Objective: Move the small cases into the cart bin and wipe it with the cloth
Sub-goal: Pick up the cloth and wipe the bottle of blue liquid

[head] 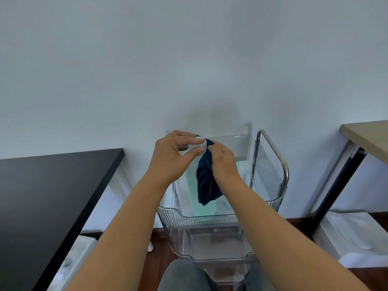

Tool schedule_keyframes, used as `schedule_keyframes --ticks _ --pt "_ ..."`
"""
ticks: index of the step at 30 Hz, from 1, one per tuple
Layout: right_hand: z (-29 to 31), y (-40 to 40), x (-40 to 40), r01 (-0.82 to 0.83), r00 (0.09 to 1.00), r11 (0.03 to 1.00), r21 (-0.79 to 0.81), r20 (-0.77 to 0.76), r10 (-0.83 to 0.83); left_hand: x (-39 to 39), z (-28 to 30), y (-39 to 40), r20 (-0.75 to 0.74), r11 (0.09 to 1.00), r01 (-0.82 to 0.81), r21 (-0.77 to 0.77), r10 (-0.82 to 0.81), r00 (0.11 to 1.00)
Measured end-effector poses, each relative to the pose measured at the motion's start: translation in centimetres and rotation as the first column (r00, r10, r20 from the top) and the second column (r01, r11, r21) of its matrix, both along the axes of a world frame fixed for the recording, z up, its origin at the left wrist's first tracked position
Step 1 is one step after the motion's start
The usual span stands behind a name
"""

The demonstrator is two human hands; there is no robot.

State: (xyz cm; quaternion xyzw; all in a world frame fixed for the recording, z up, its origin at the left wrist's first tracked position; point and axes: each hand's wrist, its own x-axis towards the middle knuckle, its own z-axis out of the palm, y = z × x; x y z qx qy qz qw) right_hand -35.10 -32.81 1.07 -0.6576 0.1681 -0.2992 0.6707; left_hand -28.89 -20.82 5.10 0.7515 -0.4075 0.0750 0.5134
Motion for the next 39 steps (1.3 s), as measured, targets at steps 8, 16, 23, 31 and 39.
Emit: schedule_keyframes --ticks 8,16,23,31,39 --pt "1.0 -3.1 0.7 -0.247 0.945 0.884 0.396 -0.106 0.311 0.7 0.3 0.6 -0.148 0.988 0.151 -0.026 -0.153 0.977" --pt "-3.0 0.4 -0.8 0.036 0.995 0.999 -0.030 0.094 -0.033 -0.1 0.2 0.4 -0.013 0.983 0.050 0.175 -0.049 0.999" --pt "-0.7 -0.6 -0.1 0.060 0.997 0.984 -0.167 -0.037 -0.067 0.4 0.7 -0.7 -0.100 0.998 0.047 0.048 -0.042 0.994" --pt "0.6 -3.0 0.5 -0.130 0.965 0.909 0.397 -0.161 0.208 0.9 0.6 -0.1 -0.218 0.984 0.180 0.015 -0.172 0.961" --pt "-5.6 1.4 -1.9 -0.059 0.997 0.914 0.401 0.075 0.032 0.3 -0.4 -0.3 -0.173 0.992 0.127 -0.020 -0.129 0.977"
